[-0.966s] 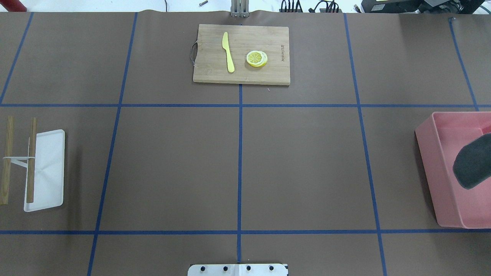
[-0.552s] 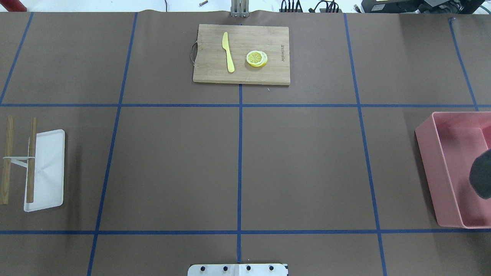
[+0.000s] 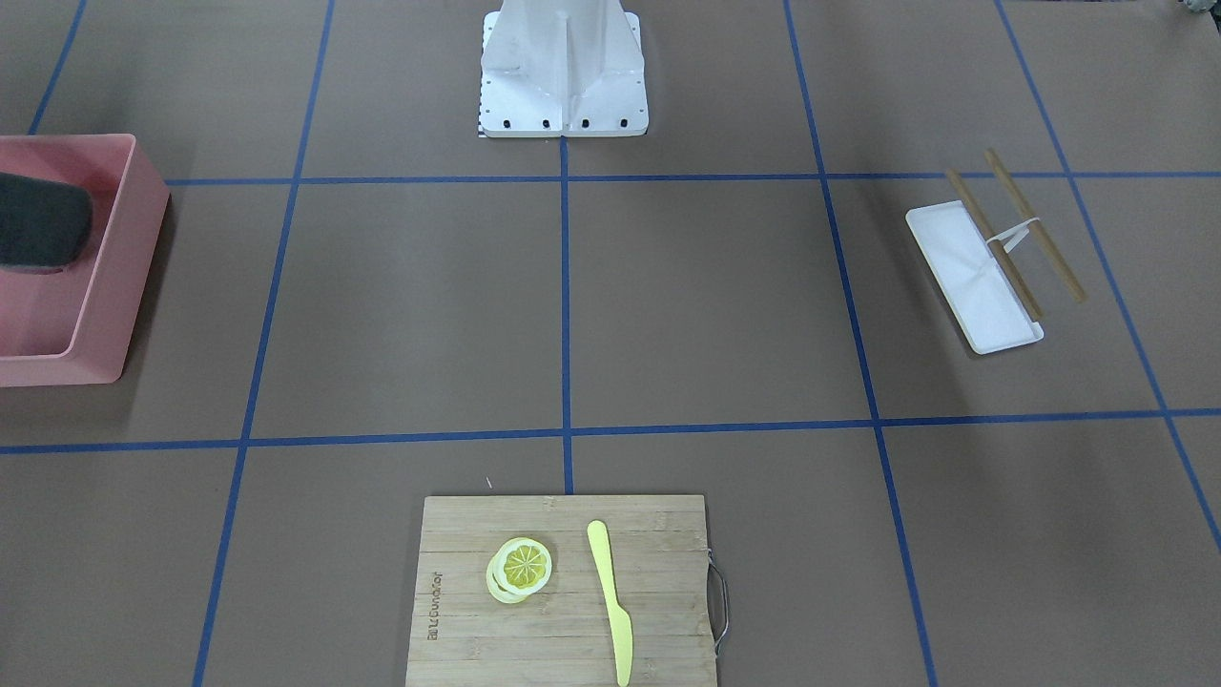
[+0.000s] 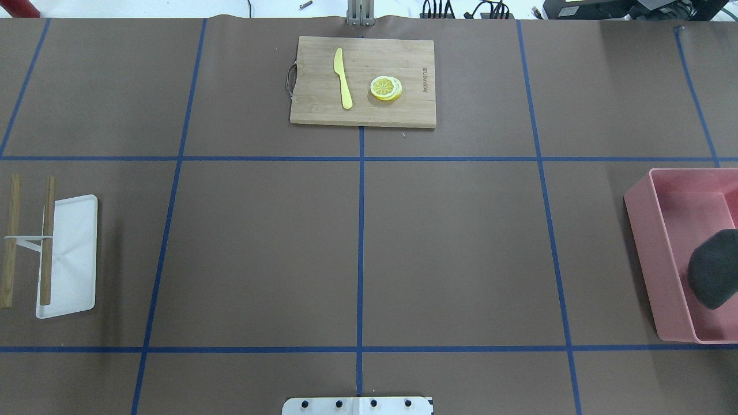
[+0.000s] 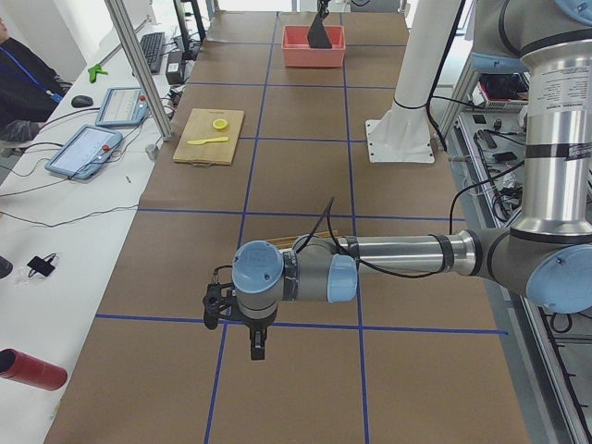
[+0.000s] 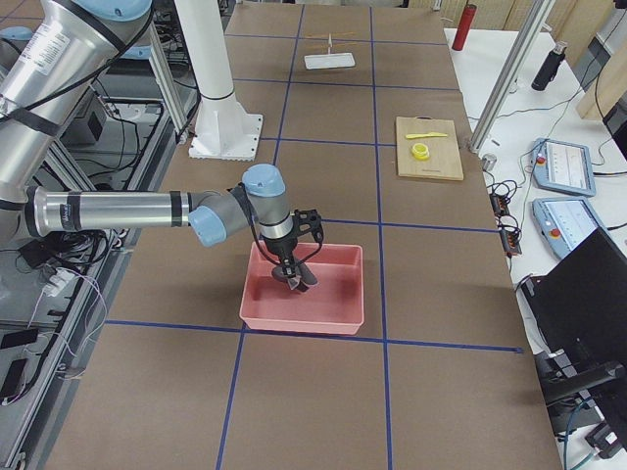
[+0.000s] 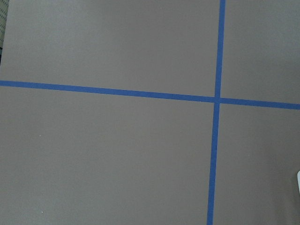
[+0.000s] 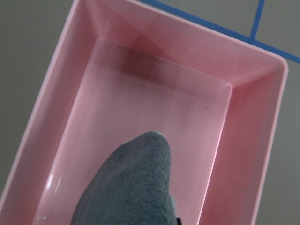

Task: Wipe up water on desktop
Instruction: 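Open the right gripper to release the cloth and withdraw the right arm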

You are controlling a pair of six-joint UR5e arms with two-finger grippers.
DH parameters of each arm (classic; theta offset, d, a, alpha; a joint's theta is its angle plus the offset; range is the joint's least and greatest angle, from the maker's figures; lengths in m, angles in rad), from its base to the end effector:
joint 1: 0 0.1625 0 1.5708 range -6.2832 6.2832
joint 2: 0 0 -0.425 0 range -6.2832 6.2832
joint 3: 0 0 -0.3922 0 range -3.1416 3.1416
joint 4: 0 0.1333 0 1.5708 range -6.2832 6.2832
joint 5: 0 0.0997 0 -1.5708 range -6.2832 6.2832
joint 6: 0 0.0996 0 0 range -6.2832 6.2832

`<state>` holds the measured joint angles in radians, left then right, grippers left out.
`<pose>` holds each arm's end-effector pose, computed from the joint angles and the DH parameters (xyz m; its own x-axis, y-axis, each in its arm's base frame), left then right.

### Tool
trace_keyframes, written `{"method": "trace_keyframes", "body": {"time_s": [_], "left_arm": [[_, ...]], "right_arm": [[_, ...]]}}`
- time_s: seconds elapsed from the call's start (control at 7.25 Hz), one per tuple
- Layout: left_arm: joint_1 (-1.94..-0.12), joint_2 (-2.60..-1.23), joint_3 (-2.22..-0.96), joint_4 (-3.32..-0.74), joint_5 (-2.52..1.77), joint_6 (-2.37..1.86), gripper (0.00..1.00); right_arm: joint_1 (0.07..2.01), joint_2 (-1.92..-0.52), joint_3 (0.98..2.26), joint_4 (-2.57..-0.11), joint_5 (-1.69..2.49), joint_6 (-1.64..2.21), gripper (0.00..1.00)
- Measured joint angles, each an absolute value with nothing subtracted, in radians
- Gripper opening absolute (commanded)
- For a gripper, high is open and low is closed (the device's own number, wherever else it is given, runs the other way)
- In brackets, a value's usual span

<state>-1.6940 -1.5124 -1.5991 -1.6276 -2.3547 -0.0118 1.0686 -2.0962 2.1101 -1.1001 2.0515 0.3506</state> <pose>-0.1201 -0.4575 0.6664 0.7036 -0.0800 -0.7061 0.1312 0.9912 0.0184 -0.0720 -0.3123 0.5564 0.7788 -0.3118 0.5443 0.1687 0.9399 0.2970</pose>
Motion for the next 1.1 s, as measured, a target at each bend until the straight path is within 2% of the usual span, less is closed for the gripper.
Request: {"method": "trace_keyframes", "body": {"time_s": [0.14,0.55,1.1], "left_arm": [[-1.694,-1.512,-1.599,-1.628,-2.354,-0.012,0.99],[-1.690,-1.513,-1.598,-1.628,-2.355,-0.012,0.98],[-1.689,-1.511,-1.596,-1.628,-2.354,-0.010,0.98]], "right_arm": [[1.037,-2.081,2.109,-1.102,2.051,0.352,1.00],[1.016,-2.066,2.100,-1.102,2.045,0.366,1.00],[1.102,-2.001,2.005,-1.097,2.043,0.531,1.00]]}}
